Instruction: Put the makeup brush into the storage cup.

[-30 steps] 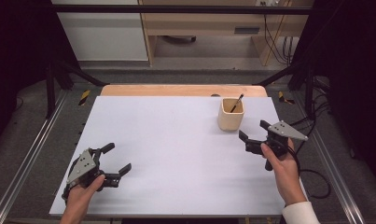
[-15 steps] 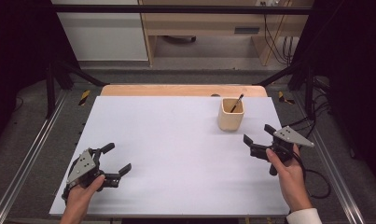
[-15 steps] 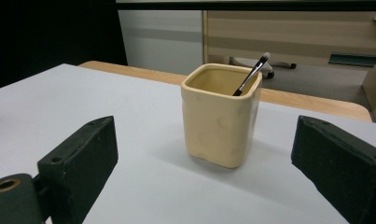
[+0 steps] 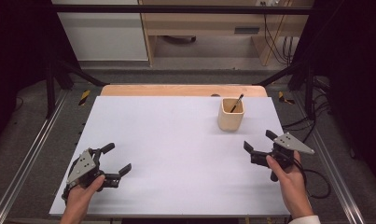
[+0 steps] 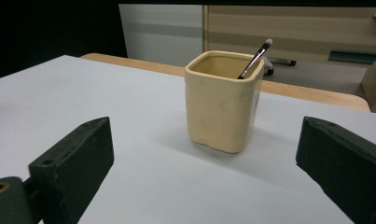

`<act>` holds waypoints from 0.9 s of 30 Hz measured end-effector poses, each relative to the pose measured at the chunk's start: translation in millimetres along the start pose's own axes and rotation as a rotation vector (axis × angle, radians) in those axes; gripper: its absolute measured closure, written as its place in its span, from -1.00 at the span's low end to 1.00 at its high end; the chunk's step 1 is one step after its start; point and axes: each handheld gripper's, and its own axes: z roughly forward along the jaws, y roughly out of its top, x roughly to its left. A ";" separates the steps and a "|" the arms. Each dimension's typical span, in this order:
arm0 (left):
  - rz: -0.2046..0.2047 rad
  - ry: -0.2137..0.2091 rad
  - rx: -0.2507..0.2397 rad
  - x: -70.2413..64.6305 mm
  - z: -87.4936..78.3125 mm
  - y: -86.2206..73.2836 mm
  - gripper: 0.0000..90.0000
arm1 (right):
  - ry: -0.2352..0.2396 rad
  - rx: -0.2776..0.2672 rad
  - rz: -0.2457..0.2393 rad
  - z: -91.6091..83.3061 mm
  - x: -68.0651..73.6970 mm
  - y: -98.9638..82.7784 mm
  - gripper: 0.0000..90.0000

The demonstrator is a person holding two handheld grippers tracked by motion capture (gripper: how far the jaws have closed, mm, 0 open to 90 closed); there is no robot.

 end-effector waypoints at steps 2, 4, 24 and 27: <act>0.000 0.001 0.001 0.1 -0.1 -0.1 -0.96 | 0.003 0.002 0.002 -0.9 0.9 -1.5 -0.93; 0.000 0.000 -0.001 0.1 -0.2 0.0 -0.96 | 0.000 -0.004 -0.003 -2.0 2.3 -3.5 -0.94; 0.001 -0.002 -0.002 -0.1 -0.7 0.3 -0.96 | 0.038 -0.008 -0.046 -2.8 18.4 -31.4 -0.88; -0.001 -0.003 -0.004 -0.6 -0.5 0.4 -0.96 | 0.051 -0.014 -0.049 -0.7 20.9 -34.8 -0.88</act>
